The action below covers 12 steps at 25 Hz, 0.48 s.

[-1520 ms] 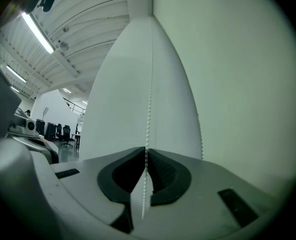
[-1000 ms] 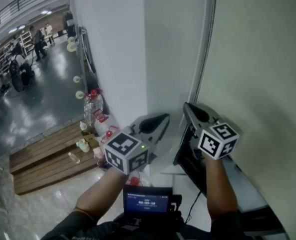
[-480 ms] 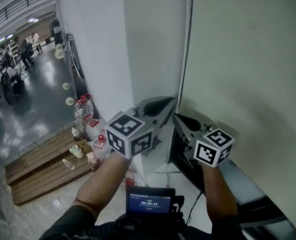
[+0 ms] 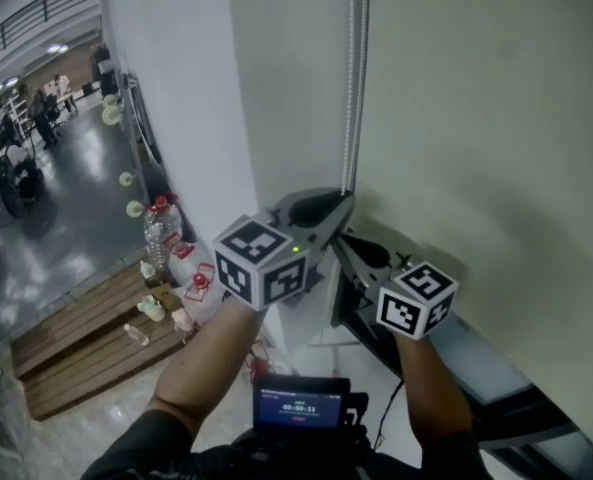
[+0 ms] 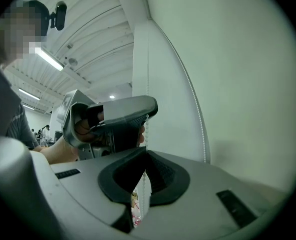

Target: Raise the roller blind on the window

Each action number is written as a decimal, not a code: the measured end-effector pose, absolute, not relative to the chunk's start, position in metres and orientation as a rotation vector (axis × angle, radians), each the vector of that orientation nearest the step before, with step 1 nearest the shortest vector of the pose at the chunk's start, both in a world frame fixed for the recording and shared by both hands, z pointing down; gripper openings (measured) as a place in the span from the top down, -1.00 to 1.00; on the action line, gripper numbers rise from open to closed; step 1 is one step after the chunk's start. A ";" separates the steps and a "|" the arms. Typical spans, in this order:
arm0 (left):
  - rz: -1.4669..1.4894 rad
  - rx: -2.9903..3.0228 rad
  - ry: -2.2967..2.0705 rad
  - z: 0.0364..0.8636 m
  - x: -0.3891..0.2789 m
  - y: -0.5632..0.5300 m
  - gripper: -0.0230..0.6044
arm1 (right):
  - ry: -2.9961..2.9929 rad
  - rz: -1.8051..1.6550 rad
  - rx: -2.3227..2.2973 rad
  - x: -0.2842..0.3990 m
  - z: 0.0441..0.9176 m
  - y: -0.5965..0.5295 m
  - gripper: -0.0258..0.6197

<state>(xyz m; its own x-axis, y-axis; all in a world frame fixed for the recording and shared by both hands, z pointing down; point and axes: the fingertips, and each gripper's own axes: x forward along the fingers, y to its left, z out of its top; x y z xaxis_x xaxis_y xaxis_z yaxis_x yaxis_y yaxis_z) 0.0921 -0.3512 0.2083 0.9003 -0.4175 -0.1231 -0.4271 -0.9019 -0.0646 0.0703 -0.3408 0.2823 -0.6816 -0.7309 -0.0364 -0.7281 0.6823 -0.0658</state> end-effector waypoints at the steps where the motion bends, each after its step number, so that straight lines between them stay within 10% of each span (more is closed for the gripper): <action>1: 0.167 -2.978 0.657 0.209 0.091 -0.351 0.88 | 2.823 -0.073 -1.228 0.069 0.284 -0.341 0.92; 12: 0.224 -2.978 0.643 0.213 0.083 -0.347 0.91 | 2.797 -0.117 -1.170 0.064 0.288 -0.339 0.92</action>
